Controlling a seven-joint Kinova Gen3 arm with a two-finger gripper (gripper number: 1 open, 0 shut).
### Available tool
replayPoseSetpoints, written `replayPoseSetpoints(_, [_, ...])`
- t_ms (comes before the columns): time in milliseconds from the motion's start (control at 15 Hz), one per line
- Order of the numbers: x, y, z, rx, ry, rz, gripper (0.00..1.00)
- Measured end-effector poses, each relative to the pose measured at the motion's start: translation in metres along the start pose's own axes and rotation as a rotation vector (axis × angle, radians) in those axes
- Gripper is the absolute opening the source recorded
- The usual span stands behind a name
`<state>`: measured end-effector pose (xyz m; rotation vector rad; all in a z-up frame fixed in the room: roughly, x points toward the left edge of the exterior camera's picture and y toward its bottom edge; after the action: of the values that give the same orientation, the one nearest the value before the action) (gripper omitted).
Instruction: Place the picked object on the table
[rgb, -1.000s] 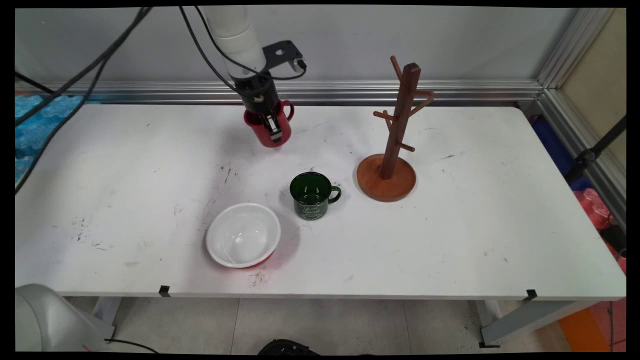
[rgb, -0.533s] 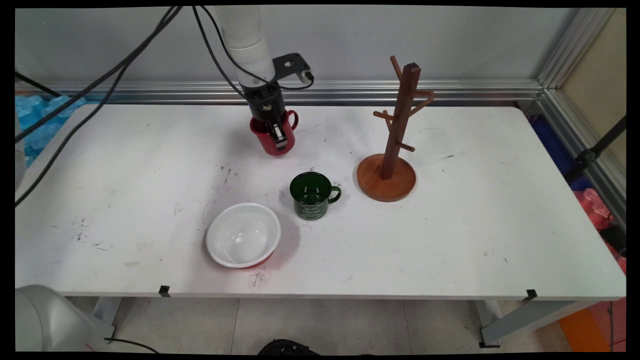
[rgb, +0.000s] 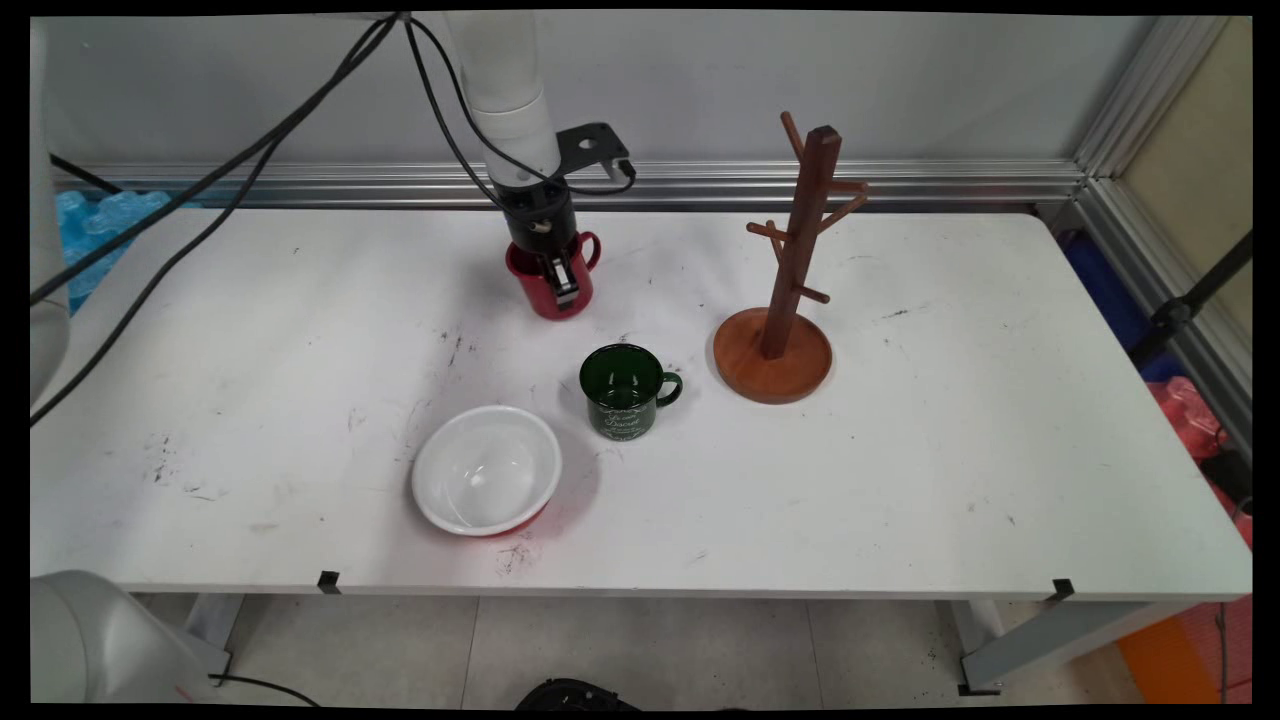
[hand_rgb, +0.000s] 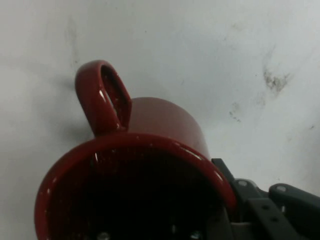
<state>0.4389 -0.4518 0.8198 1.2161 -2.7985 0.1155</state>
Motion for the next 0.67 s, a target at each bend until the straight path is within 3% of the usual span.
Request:
replayPoseSetpoints(133, [0.0008,0.0001,0.0021,0.000,-0.002,0.004,0.00])
replayPoseSetpoints(200, [0.0015,0.0004,0.0034,-0.001,-0.002,0.007,1.00])
replayPoseSetpoints(667, [0.0073,-0.0016,0.0009,0.014,0.026,0.044,1.00])
